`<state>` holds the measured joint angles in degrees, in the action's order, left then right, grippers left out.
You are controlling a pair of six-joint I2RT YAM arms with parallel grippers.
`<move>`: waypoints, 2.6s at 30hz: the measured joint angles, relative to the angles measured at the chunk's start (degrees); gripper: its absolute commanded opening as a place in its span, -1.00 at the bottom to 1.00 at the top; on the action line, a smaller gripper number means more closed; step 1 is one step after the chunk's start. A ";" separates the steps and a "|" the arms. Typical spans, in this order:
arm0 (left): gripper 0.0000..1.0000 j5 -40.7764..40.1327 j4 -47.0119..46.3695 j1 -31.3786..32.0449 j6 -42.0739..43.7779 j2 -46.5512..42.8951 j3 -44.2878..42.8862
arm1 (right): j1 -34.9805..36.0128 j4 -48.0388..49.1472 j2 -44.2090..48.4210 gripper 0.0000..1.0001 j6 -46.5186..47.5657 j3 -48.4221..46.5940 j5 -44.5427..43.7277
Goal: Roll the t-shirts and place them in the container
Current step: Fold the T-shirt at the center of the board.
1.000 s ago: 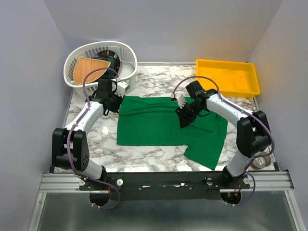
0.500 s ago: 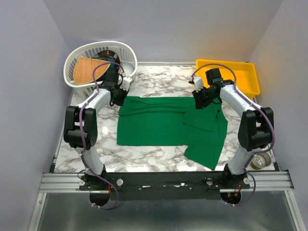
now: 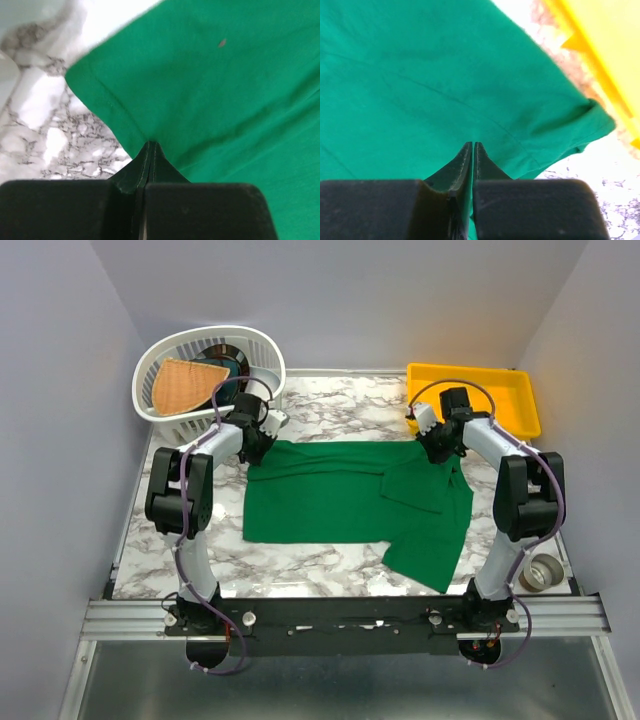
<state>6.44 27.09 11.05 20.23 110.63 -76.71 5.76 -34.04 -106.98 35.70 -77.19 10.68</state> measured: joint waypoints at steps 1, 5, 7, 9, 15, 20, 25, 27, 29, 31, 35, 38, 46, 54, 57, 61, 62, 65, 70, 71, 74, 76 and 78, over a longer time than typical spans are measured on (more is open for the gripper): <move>-1.00 -0.44 -0.02 0.00 0.33 0.02 0.52 | 0.00 0.28 -0.09 -0.81 0.42 0.61 -0.76; -1.00 -1.77 -0.39 0.00 1.27 0.07 1.57 | 0.00 0.35 -0.55 -0.86 2.05 2.93 -2.25; -1.00 -2.38 -1.07 0.11 1.66 -0.09 2.21 | -0.09 -0.68 -1.38 -0.87 2.84 3.13 -2.60; -1.00 -2.75 -2.08 0.24 2.16 -0.76 3.37 | -0.11 -1.77 -2.03 -0.87 3.10 3.45 -2.84; -1.00 -3.80 -4.33 0.22 3.69 -5.03 9.64 | -0.11 -3.85 0.17 -0.88 3.08 6.21 -2.78; -1.00 -4.31 -5.14 0.22 4.00 -9.84 15.82 | -0.09 -6.40 2.64 -0.97 2.71 9.27 -2.62; -1.00 -4.35 -4.07 0.04 4.31 -13.27 19.26 | -0.11 -11.61 5.49 -0.91 1.33 11.50 -1.22; -0.98 -4.35 -2.14 -0.22 4.85 -15.47 20.28 | -0.11 -13.40 7.56 -0.84 0.42 11.85 -0.72; -0.98 -4.44 -1.22 -0.39 5.18 -16.79 19.78 | -0.24 -13.86 10.38 -0.84 -0.48 11.37 -0.55; -0.98 -4.52 -0.70 -0.46 5.27 -16.94 16.74 | -0.35 -14.38 11.45 -0.85 -1.70 7.67 -0.26; -1.00 -4.76 -1.16 -0.57 4.81 -12.15 5.25 | -1.03 -12.70 7.76 -0.96 -3.15 -3.72 0.11; -1.00 -4.81 -3.41 -0.85 3.98 -8.22 1.25 | -1.40 -11.02 2.38 -0.99 -3.02 -10.19 0.04; -1.00 -4.98 -3.72 -1.20 2.75 -3.78 2.27 | -2.08 -9.25 -4.07 -0.99 -0.48 -11.37 -2.45; -1.00 -6.51 -3.89 -1.18 2.89 -1.95 2.38 | -2.80 -7.56 -5.05 -0.99 3.65 -8.57 -5.44; -1.00 -7.17 -3.93 -1.18 3.39 -1.27 2.75 | -2.89 -6.93 -6.14 -0.99 5.14 -7.10 -6.49; -1.00 -8.22 -4.50 -1.18 4.42 -0.11 3.52 | -2.89 -5.77 -7.04 -0.99 7.58 -4.50 -7.85; -1.00 -8.46 -4.74 -1.16 4.61 -0.11 3.58 | -2.89 -5.44 -7.08 -0.99 8.00 -4.07 -8.09; -1.00 -9.16 -5.81 -1.18 5.53 -0.13 4.17 | -2.86 -4.55 -7.15 -0.99 9.62 -3.56 -9.38; -1.00 -10.10 -7.39 -1.16 6.54 -0.33 5.01 | -2.86 -3.43 -7.39 -0.99 10.88 -3.61 -11.19; -1.00 -10.32 -7.69 -1.16 6.60 -0.35 5.11 | -2.86 -3.34 -7.48 -0.99 10.84 -3.65 -11.54; -1.00 -10.73 -7.91 -1.18 6.80 -0.35 5.16 | -2.86 -3.32 -7.63 -0.99 10.29 -3.80 -12.44; -1.00 -10.93 -8.00 -1.18 6.91 -0.35 5.16 | -2.86 -3.48 -7.89 -0.99 9.44 -4.15 -13.07; -1.00 -10.97 -8.02 -1.18 6.97 -0.35 5.18 | -2.86 -3.61 -8.31 -0.99 8.04 -4.74 -14.29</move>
<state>-4.54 19.07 9.87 27.20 110.28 -71.53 2.90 -37.65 -115.28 43.75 -81.93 -3.62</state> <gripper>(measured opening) 0.007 0.012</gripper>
